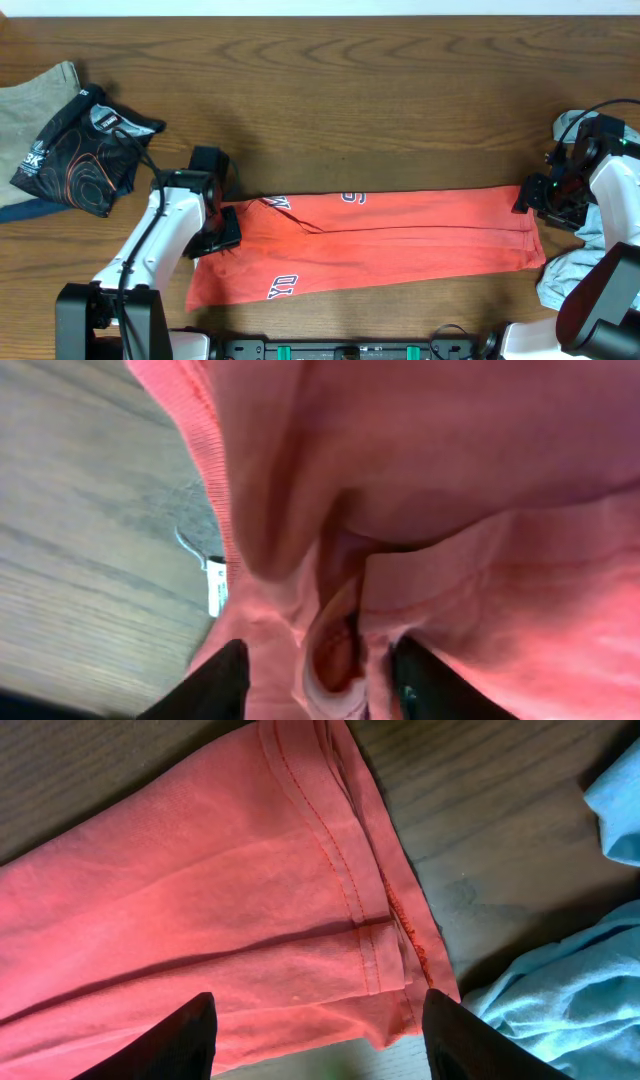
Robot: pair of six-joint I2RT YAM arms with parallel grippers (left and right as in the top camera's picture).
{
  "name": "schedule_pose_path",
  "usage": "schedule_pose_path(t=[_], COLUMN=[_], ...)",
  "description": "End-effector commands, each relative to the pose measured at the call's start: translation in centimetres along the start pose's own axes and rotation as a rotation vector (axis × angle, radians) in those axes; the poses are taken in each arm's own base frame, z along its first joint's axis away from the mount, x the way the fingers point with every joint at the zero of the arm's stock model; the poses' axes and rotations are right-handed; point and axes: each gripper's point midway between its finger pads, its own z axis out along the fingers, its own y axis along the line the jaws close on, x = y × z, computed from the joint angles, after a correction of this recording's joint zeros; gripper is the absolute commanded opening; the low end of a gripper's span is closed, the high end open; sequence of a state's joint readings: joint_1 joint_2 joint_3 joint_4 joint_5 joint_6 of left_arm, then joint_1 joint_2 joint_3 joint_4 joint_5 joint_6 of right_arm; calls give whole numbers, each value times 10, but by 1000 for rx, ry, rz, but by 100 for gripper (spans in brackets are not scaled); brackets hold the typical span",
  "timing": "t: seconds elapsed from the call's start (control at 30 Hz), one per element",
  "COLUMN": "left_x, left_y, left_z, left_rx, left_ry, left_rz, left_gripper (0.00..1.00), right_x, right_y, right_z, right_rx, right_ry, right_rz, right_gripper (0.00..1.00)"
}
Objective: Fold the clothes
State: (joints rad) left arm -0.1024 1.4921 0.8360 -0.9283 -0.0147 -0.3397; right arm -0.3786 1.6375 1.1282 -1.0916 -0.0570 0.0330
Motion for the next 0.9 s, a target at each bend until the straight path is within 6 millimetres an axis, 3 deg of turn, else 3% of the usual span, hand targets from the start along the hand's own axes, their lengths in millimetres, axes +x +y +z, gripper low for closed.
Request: schedule_pose_path(t=[0.0, 0.23, 0.37, 0.63, 0.73, 0.87], left_x=[1, 0, -5, -6, -7, -7], left_y=[6, 8, 16, 29, 27, 27], left_z=[4, 3, 2, 5, 5, 5], left_rx=[-30, -40, -57, -4, 14, 14], left_ry=[1, -4, -15, 18, 21, 19], left_rz=[3, 3, -30, -150, -160, -160], left_gripper=[50, 52, 62, 73, 75, 77], right_x=[0, 0, -6, -47, -59, -57], right_y=[-3, -3, -3, -1, 6, 15], right_z=[-2, -3, -8, -36, -33, -16], right_rx=[-8, -8, -8, 0, -30, -90], right_ry=[-8, -10, -27, -180, -218, -170], right_rz=[5, 4, -12, -128, -185, -254], right_gripper=[64, 65, 69, 84, 85, 85])
